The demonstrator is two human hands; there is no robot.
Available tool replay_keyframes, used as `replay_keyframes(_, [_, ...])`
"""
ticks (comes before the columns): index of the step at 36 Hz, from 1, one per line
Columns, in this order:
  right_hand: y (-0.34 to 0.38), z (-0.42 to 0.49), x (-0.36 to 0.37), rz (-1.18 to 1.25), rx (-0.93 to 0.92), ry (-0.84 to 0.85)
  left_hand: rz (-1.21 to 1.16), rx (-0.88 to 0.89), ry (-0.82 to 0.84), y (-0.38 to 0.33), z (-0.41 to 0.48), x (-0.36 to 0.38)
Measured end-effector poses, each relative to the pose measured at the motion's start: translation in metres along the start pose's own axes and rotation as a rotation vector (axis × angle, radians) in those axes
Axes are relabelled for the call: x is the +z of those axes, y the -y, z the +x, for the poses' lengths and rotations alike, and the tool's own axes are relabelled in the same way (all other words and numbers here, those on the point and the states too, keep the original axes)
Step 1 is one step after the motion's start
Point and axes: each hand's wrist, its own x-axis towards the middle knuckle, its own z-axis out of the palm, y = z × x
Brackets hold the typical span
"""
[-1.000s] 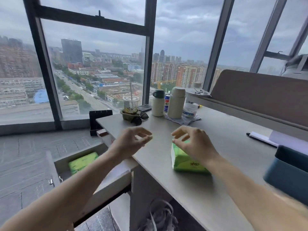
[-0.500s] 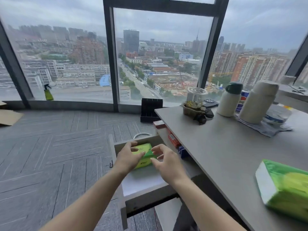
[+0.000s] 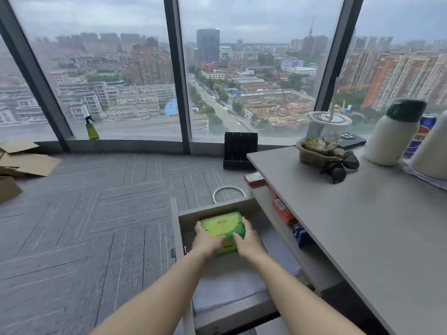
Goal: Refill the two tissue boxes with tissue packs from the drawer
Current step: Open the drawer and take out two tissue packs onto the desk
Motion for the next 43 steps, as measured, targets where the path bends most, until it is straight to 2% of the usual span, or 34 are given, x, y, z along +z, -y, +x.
replay_keyframes(13, [0.01, 0.004, 0.0, -0.008, -0.037, -0.049, 0.102, 0.064, -0.036, -0.013, -0.003, -0.012])
replay_keyframes(20, [0.037, -0.022, -0.022, 0.01, -0.112, -0.101, 0.075, 0.127, -0.044, -0.037, -0.028, -0.026])
replay_keyframes(23, [0.052, -0.042, -0.031, 0.005, -0.166, -0.143, -0.027, 0.179, -0.043, -0.045, -0.047, -0.035])
replay_keyframes(32, [0.097, -0.126, -0.076, 0.016, -0.466, -0.401, -0.252, 0.57, -0.079, -0.07, -0.128, -0.064])
replay_keyframes(40, [0.105, -0.218, -0.143, 0.031, -0.556, -0.583, -0.391, 0.822, -0.024, -0.107, -0.228, -0.047])
replay_keyframes(43, [0.09, -0.26, -0.169, 0.033, -0.551, -0.661, -0.437, 0.901, 0.049, -0.113, -0.266, -0.031])
